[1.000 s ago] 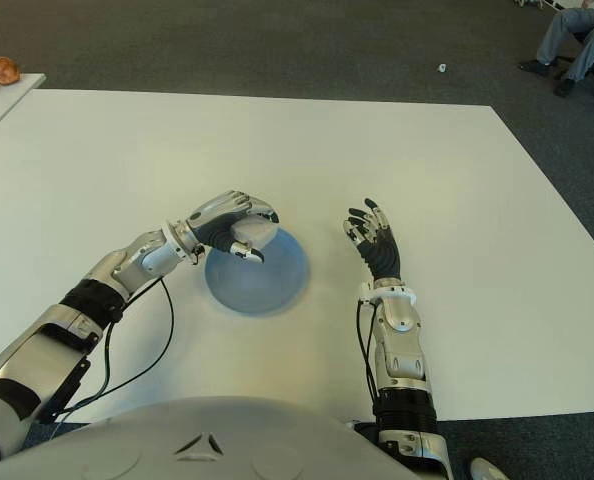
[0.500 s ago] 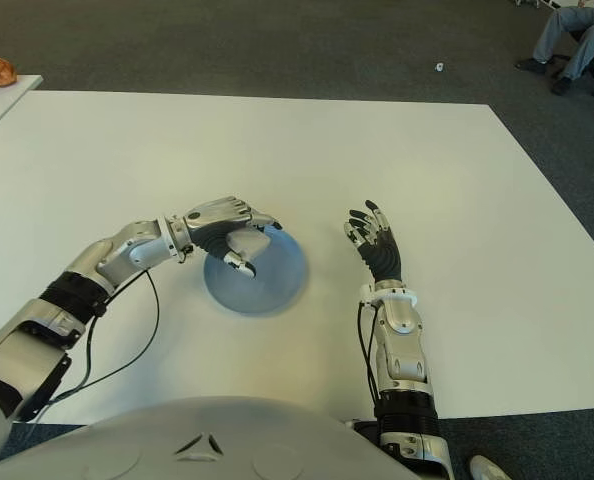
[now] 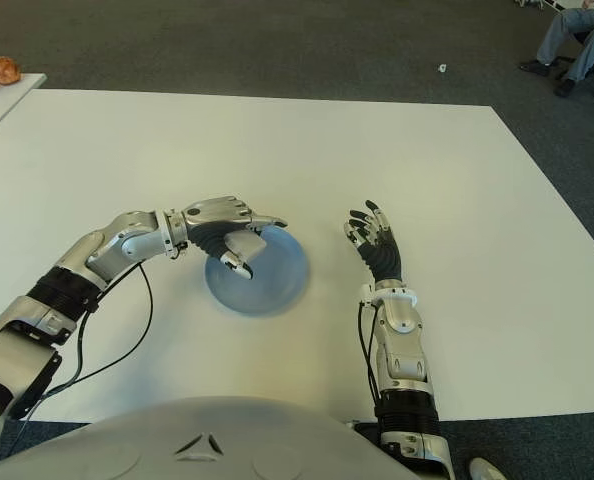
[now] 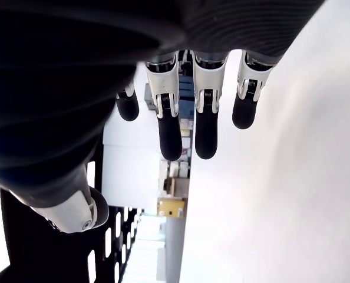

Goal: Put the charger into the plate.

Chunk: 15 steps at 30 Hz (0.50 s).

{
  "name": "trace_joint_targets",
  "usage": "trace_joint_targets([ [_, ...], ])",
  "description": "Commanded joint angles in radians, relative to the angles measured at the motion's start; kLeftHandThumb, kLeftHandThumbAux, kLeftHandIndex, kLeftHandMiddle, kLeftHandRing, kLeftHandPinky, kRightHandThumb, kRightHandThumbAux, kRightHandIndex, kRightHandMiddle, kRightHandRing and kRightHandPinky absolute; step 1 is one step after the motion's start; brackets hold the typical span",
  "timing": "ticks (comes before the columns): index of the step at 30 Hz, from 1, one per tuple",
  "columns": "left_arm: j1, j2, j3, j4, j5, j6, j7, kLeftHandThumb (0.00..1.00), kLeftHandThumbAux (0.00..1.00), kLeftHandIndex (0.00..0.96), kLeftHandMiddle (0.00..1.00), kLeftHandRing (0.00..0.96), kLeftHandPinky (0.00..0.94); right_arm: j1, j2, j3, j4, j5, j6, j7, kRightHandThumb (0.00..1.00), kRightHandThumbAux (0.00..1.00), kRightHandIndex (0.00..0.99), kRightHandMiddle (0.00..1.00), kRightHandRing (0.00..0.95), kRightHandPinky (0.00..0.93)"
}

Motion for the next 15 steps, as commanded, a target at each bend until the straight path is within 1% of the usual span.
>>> trace_joint_targets([
  [1,-0.001,0.015,0.001,-0.019,-0.022,0.017,-0.041,0.289,0.154,0.000,0.000,0.000,0.000,-0.006,0.004,0.003,0.010,-0.014,0.007,-0.010,0.000,0.703,0.041,0.246,0.225,0.153],
  [5,0.001,0.021,0.004,-0.038,-0.045,0.031,-0.072,0.285,0.164,0.000,0.000,0.000,0.000,-0.007,0.008,0.004,0.008,-0.019,0.009,-0.020,0.000,0.742,0.038,0.244,0.226,0.159],
  [15,0.012,0.028,0.013,-0.054,-0.061,0.040,-0.084,0.270,0.193,0.000,0.000,0.000,0.000,-0.003,0.021,0.011,-0.008,-0.028,0.017,-0.039,0.000,0.800,0.035,0.241,0.227,0.162],
])
